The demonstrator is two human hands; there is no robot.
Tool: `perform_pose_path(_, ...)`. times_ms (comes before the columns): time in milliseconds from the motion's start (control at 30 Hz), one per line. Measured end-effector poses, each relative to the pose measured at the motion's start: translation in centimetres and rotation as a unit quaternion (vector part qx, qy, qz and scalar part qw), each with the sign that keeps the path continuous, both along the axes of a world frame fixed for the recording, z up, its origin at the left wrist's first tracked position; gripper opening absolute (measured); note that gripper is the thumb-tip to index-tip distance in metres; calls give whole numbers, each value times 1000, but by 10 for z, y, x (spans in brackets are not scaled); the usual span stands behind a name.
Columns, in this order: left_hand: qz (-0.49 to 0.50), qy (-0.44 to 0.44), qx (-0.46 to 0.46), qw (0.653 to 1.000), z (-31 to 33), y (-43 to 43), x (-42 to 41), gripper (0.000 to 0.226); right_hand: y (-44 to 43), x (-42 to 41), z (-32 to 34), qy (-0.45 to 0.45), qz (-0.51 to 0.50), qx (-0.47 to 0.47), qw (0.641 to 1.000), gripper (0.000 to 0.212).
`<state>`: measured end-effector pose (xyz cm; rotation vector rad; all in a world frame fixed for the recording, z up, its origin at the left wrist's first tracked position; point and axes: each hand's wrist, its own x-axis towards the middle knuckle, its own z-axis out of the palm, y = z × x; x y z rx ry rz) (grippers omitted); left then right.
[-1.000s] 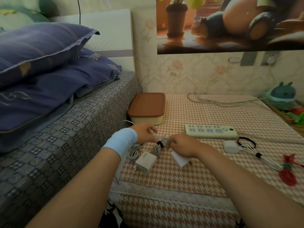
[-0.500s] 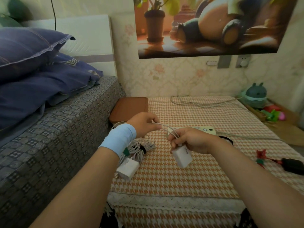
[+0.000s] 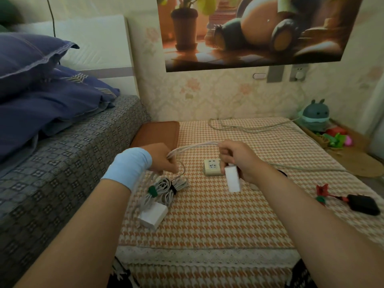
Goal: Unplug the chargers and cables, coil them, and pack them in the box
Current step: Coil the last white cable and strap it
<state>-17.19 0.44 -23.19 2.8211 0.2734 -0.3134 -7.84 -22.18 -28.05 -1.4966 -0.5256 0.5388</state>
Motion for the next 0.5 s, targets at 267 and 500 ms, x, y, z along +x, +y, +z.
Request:
perform_pose_path(267,128,-338,-21,932,-5,45,-27,20,33,-18,-12,-140,13,-134,981,34)
perform_pose_path(500,134,-453,-47,880,-3,61,-31,9,60,-25,-6,-149,23,-135,979,35)
